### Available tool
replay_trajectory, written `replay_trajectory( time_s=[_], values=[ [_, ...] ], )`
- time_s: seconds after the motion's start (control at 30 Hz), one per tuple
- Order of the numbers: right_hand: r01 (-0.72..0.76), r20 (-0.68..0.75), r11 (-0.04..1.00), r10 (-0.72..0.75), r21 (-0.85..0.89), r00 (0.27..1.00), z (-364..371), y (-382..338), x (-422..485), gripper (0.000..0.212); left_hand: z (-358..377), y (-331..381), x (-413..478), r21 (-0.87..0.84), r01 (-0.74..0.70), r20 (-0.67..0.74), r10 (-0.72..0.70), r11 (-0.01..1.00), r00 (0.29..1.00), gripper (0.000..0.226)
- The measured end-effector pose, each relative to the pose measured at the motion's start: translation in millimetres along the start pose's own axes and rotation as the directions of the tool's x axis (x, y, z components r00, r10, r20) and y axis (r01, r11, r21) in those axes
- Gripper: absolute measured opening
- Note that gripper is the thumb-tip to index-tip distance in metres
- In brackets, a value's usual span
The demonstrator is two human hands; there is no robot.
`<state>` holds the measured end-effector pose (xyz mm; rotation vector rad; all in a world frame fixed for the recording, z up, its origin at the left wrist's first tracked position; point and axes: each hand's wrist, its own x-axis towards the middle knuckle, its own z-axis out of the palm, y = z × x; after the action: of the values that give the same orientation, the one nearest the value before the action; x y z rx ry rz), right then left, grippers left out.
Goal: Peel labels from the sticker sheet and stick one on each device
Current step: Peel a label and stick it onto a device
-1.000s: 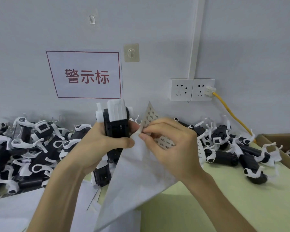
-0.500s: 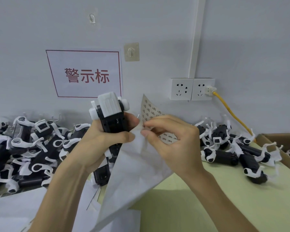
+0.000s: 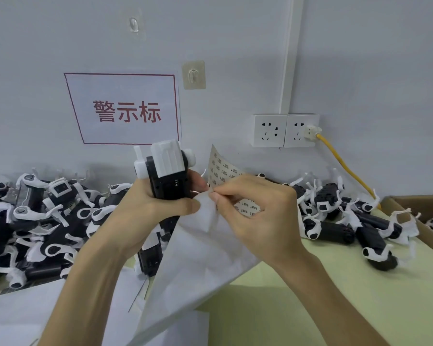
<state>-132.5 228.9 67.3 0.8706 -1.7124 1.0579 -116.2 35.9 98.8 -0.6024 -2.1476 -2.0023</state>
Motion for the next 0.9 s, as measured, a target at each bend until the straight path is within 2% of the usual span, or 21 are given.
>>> replay_trajectory(
  time_s=[0.07, 0.13, 0.27, 0.4, 0.47, 0.53, 0.63, 0.73, 0.9],
  values=[
    [-0.032, 0.016, 0.999, 0.032, 0.029, 0.999, 0.1, 0.9, 0.0, 0.009, 0.7, 0.0, 0.3, -0.007, 0.0, -0.012, 0.0, 1.0, 1.0, 0.033],
    [-0.131, 0.053, 0.983, 0.125, 0.129, 0.991, -0.1, 1.6, 0.6, 0.007, 0.1, 0.0, 0.1, -0.007, -0.006, -0.008, 0.006, 1.0, 1.0, 0.031],
    [-0.368, 0.142, 0.859, 0.34, 0.357, 0.93, -1.2, 1.0, 1.9, 0.007, -1.1, 0.3, -0.5, -0.055, 0.005, 0.025, -0.003, 0.998, 1.0, 0.031],
    [-0.44, 0.16, 0.761, 0.417, 0.477, 0.895, -3.5, -1.1, 4.4, 0.009, -0.6, 0.8, 0.2, -0.115, 0.01, 0.033, -0.007, 0.993, 0.999, 0.03],
    [-0.436, 0.161, 0.773, 0.41, 0.462, 0.898, -4.0, -3.3, 5.4, 0.007, 0.1, 0.7, 0.9, -0.135, 0.006, 0.014, -0.004, 0.991, 1.0, 0.033],
    [-0.392, 0.132, 0.842, 0.37, 0.372, 0.92, -2.4, -6.1, 5.1, 0.01, 1.1, 1.0, 0.6, -0.135, 0.004, 0.007, -0.003, 0.991, 1.0, 0.031],
    [-0.228, 0.004, 0.955, 0.231, 0.189, 0.973, -0.6, -7.5, 4.5, 0.01, 3.5, 2.4, 0.1, -0.113, -0.009, 0.02, 0.012, 0.994, 1.0, 0.029],
    [-0.047, -0.045, 0.999, 0.047, 0.021, 0.998, -1.8, -5.9, 3.7, 0.006, 6.6, 3.4, 0.6, -0.115, -0.034, 0.013, 0.036, 0.993, 0.999, 0.029],
    [-0.077, 0.001, 0.992, 0.077, 0.102, 0.997, -0.2, -2.9, 2.8, 0.007, 6.4, 2.2, 1.3, -0.144, -0.02, 0.026, 0.024, 0.989, 0.999, 0.03]
  ],
)
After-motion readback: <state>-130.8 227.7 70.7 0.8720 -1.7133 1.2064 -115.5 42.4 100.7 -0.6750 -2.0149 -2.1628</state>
